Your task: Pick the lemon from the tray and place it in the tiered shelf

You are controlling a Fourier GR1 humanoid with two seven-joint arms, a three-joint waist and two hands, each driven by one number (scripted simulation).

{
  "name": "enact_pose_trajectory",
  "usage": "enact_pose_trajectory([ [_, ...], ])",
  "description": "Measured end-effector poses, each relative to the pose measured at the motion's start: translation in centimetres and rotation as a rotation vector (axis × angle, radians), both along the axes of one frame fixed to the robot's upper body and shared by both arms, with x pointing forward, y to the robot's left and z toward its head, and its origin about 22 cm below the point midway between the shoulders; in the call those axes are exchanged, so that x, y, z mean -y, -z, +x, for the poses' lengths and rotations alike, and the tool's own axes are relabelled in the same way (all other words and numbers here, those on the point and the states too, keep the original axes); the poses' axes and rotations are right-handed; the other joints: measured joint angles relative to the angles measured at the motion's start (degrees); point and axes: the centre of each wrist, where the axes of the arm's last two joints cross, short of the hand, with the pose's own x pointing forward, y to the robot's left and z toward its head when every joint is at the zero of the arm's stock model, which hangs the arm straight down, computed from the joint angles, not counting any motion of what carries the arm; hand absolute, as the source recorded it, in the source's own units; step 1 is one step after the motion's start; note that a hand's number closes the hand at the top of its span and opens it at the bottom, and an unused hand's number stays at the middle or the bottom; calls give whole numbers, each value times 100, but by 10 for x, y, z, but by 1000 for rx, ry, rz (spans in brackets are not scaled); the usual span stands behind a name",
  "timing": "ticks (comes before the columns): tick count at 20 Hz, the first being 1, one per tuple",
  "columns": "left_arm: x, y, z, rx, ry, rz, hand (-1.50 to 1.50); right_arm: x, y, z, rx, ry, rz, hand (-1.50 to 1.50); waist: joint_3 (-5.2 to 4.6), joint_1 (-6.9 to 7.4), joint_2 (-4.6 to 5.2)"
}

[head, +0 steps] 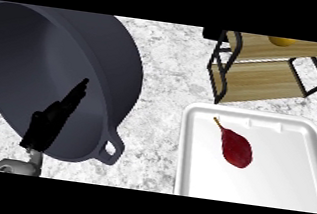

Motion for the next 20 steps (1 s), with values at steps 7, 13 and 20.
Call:
enact_pose_trajectory([
  [7,-1,0,-1,-6,-7,2,0,13,-9,-1,149,92,267,-150,3,-37,-9],
  [13,-6,-1,-3,-14,-22,-1,0,67,-29,-19,326,334,341,-150,-7,-101,-17],
  [20,-11,3,-9,-8,-38,-3,0,161,-31,-68,354,584,343,-150,-6,-219,-59],
])
